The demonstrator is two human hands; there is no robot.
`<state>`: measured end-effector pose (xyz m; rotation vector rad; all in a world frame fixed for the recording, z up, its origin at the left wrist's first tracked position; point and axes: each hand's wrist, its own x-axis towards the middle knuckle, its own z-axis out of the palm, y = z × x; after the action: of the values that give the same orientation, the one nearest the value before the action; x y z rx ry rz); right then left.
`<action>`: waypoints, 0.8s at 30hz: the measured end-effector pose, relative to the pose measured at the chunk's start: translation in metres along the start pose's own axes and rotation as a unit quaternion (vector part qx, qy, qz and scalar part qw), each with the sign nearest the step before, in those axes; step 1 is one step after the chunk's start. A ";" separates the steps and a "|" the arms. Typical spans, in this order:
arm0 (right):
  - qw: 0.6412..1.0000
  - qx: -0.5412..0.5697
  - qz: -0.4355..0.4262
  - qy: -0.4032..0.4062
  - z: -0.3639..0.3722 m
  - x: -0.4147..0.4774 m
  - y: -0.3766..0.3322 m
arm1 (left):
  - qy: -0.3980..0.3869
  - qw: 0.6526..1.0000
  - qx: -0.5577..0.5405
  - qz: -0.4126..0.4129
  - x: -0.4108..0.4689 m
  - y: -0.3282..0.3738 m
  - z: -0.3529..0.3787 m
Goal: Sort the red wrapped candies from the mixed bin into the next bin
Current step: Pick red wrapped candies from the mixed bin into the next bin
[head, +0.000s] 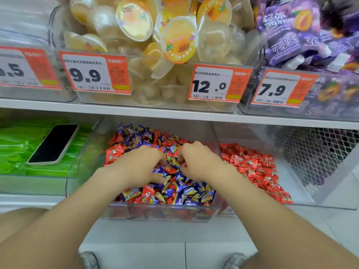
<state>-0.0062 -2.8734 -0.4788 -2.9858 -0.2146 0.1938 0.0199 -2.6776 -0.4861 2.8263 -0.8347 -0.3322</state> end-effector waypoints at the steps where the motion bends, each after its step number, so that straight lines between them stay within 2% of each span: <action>1: 1.000 0.014 0.008 -0.003 -0.002 0.000 0.000 | 0.007 1.000 -0.016 0.001 0.001 -0.002 -0.001; 6: 0.999 0.047 0.025 0.005 -0.008 -0.001 0.007 | 0.079 0.997 -0.023 0.008 0.007 0.007 0.002; 10: 0.996 0.066 0.021 0.052 -0.013 -0.009 0.003 | 0.094 0.995 0.013 -0.011 0.015 0.018 0.011; 14: 0.982 0.158 0.030 0.094 -0.019 -0.016 0.001 | 0.113 0.992 0.048 -0.024 0.021 0.025 0.013; 19: 0.954 0.289 0.054 0.064 -0.031 -0.021 0.001 | 0.094 0.995 -0.033 -0.012 0.022 0.022 0.009; 24: 0.961 0.269 0.032 0.053 -0.034 -0.022 0.000 | 0.095 0.991 -0.089 0.020 0.015 0.025 0.001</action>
<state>-0.0232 -2.8814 -0.4425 -2.4528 -0.0416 0.0805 0.0193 -2.7063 -0.4839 2.6218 -0.7790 -0.1225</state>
